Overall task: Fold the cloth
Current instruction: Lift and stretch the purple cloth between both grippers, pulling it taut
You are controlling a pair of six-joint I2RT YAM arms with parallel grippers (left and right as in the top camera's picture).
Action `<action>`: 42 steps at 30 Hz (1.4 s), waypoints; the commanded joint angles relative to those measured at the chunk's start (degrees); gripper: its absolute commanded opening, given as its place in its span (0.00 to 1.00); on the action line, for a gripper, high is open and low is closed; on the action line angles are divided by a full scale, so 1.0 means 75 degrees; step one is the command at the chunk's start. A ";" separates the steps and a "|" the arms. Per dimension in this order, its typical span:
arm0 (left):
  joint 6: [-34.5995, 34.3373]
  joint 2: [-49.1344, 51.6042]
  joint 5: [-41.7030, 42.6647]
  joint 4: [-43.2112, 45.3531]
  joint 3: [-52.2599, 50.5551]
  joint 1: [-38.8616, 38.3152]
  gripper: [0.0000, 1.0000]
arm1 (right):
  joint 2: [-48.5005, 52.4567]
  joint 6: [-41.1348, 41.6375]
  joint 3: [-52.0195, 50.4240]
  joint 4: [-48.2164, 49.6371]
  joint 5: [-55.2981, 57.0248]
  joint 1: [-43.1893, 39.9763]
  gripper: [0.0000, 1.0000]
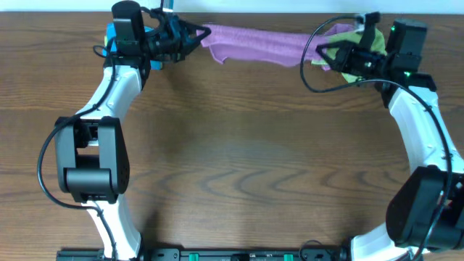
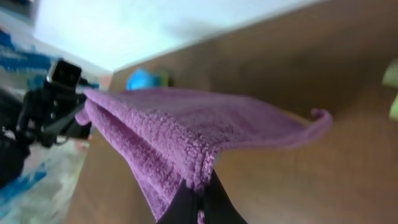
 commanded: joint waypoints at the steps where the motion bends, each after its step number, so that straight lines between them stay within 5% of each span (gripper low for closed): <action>1: 0.1550 -0.0006 0.0070 -0.0994 0.0181 0.0385 0.06 | 0.0026 -0.0868 0.0105 -0.0673 0.0638 -0.0044 0.01; 14: 0.6595 -0.0006 -0.0592 -0.7321 0.0181 0.0385 0.06 | 0.0026 -0.2975 0.0073 -0.3978 0.0880 -0.0032 0.01; 22: 0.8673 -0.0006 -0.0799 -0.9652 0.0149 0.0309 0.06 | 0.0023 -0.3483 -0.0848 -0.4345 0.1329 -0.0032 0.02; 42: 0.8766 -0.0087 -0.1355 -0.9533 -0.2471 -0.0595 0.06 | -0.0315 -0.3515 -0.3369 -0.3547 0.1617 -0.0041 0.01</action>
